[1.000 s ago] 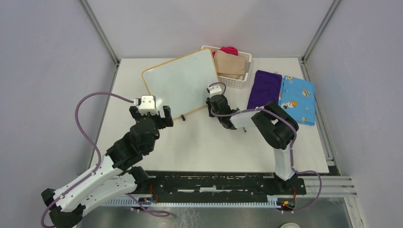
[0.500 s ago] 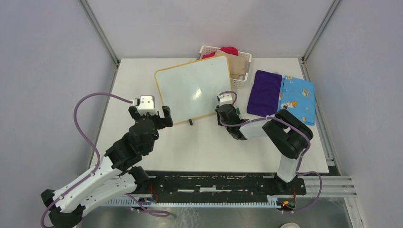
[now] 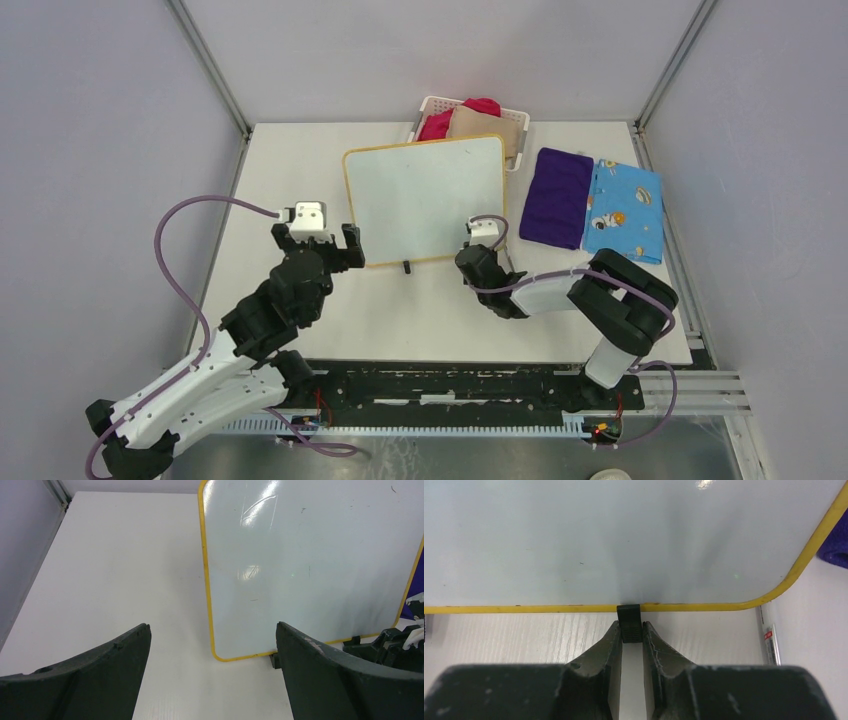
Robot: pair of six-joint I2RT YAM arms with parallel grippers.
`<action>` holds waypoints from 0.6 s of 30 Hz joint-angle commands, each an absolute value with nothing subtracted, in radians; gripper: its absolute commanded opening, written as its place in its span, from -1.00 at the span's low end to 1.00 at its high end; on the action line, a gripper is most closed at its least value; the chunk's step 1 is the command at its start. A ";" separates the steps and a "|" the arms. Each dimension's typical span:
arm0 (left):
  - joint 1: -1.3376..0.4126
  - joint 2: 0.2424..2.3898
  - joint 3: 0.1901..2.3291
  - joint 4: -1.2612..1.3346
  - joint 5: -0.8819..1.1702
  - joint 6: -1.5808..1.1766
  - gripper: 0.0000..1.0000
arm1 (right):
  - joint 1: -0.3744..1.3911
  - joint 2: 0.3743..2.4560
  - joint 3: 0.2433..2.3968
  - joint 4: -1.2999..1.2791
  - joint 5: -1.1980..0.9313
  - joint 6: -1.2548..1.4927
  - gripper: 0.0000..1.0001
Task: Write a sentence on the whiteboard
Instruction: Move the whiteboard stand to the center of the board.
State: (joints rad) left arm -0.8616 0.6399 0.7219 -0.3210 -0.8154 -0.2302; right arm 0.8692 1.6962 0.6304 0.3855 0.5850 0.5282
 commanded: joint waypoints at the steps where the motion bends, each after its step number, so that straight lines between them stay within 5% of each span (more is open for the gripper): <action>1: -0.862 0.638 0.747 -0.301 -0.800 -0.222 0.99 | 0.914 1.694 0.608 0.191 0.618 0.617 -1.00; 18: -0.862 0.632 0.748 -0.301 -0.790 -0.223 0.98 | 0.929 1.741 0.644 0.185 0.532 0.577 -1.00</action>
State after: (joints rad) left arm -0.8616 0.6384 0.7219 -0.3210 -0.7994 -0.2302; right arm 0.9165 1.6901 0.6453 0.3164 0.6327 0.5564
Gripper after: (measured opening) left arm 0.993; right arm 0.227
